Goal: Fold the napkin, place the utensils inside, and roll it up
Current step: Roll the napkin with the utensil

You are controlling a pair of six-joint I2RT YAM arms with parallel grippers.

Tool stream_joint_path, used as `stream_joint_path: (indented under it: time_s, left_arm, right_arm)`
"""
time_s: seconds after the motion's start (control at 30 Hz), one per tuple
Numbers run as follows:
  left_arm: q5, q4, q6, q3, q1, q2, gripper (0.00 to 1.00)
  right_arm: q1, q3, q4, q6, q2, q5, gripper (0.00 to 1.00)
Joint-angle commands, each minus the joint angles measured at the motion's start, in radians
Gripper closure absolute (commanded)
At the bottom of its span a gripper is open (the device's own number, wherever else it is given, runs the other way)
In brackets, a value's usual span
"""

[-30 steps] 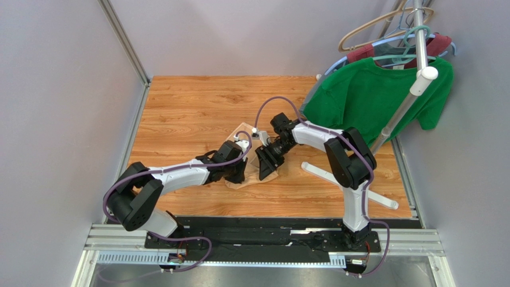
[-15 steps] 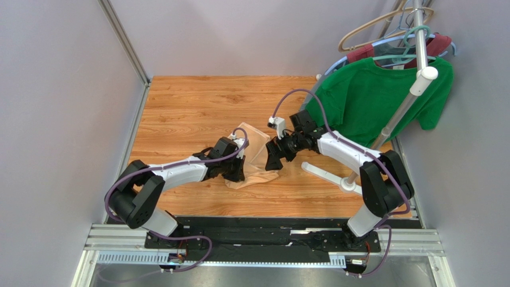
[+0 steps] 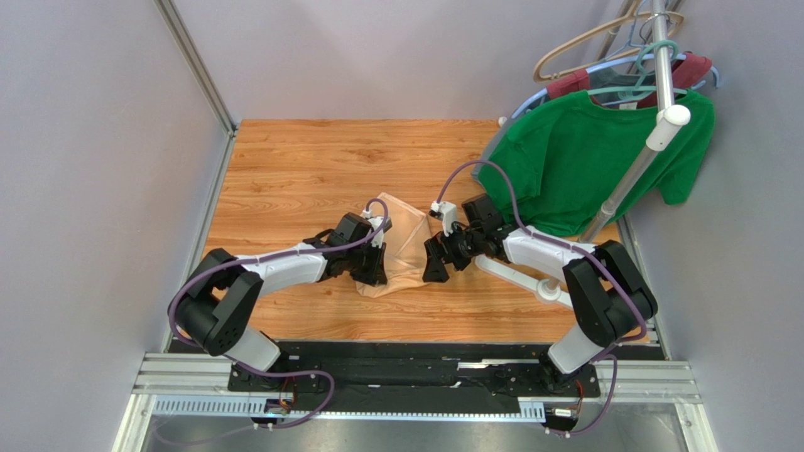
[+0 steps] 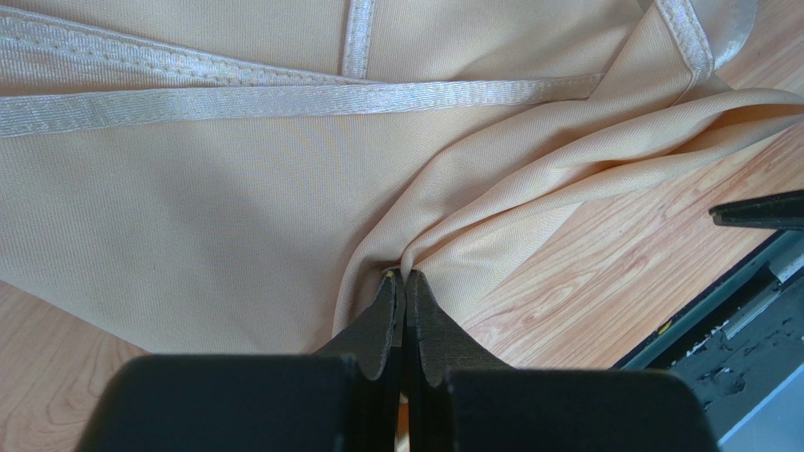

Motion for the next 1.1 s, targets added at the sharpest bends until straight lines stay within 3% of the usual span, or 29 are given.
stream_joint_path:
  time_s: [0.0,0.23,0.6,0.8,0.87,0.97,1.0,1.07]
  left_arm:
    - [-0.023,-0.079,0.021,-0.016,0.0,0.042,1.0]
    - [-0.018,-0.079,0.021,-0.013,0.003,0.047,1.0]
    - [-0.007,-0.08,0.026,-0.011,0.006,0.047,1.0]
    - [-0.001,-0.079,0.03,-0.01,0.006,0.047,1.0]
    - [0.005,-0.079,0.036,-0.008,0.006,0.044,1.0]
    - [0.005,-0.082,0.049,0.001,0.005,0.034,1.0]
    - [0.0,-0.085,0.05,0.002,0.006,0.03,0.96]
    - [-0.021,-0.1,0.053,0.012,0.006,0.011,0.9]
  right_arm:
    - [0.005,0.0,0.091,0.007,0.02,0.046,0.0]
    - [0.007,0.036,0.091,-0.007,0.083,0.009,0.05]
    - [0.01,0.042,0.103,0.021,0.152,0.029,0.24]
    - [0.008,0.051,0.053,0.021,0.175,0.041,0.53]
    - [0.01,0.065,0.025,0.021,0.186,0.043,0.56]
    - [0.01,0.092,-0.019,0.026,0.201,0.049,0.69]
    - [0.008,0.1,-0.033,0.026,0.205,0.049,0.77]
    - [0.01,0.115,-0.072,0.026,0.212,0.049,0.82]
